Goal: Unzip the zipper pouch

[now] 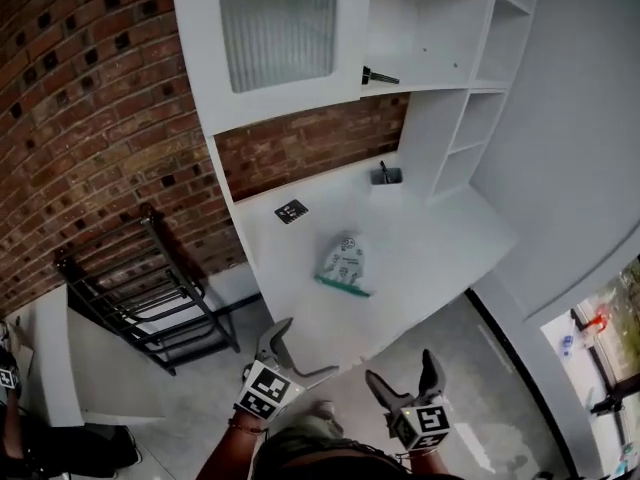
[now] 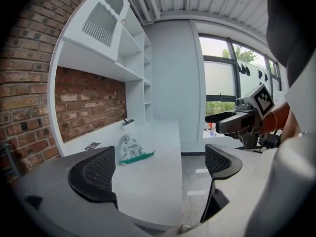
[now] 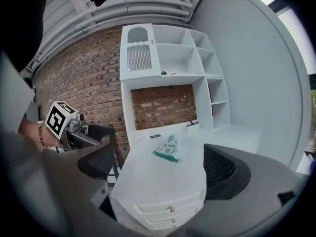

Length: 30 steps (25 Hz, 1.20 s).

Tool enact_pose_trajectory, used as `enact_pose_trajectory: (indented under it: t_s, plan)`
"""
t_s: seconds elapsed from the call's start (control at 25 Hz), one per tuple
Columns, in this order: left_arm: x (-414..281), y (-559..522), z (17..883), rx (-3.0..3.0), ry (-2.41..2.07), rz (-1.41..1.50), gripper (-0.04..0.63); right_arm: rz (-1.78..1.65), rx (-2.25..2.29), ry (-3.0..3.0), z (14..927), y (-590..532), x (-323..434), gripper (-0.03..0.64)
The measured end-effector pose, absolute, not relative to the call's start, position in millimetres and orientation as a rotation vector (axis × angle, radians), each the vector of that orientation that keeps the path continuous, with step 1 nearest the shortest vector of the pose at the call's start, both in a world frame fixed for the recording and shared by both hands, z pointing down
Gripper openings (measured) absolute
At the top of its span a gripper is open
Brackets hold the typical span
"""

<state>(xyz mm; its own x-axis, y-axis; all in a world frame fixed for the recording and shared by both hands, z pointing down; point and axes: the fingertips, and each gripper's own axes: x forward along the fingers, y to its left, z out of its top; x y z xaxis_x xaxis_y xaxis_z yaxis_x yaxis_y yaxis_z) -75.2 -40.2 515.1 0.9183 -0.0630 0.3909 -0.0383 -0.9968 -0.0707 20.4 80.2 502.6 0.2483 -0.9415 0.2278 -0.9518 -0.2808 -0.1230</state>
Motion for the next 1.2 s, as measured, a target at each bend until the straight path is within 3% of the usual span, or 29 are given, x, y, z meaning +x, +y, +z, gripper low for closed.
enact_pose_trajectory:
  t_s: [0.64, 1.2]
  plan:
    - [-114.3, -121.9, 550.4, -3.046, 0.238, -0.752, 0.568, 0.425, 2.324, -1.933, 516.7, 2.8, 54.8, 0.561]
    - [-38.4, -180.0, 604.6, -2.955, -0.067, -0.938, 0.566, 0.418, 2.250, -2.002, 514.4, -48.2, 119.9, 0.561]
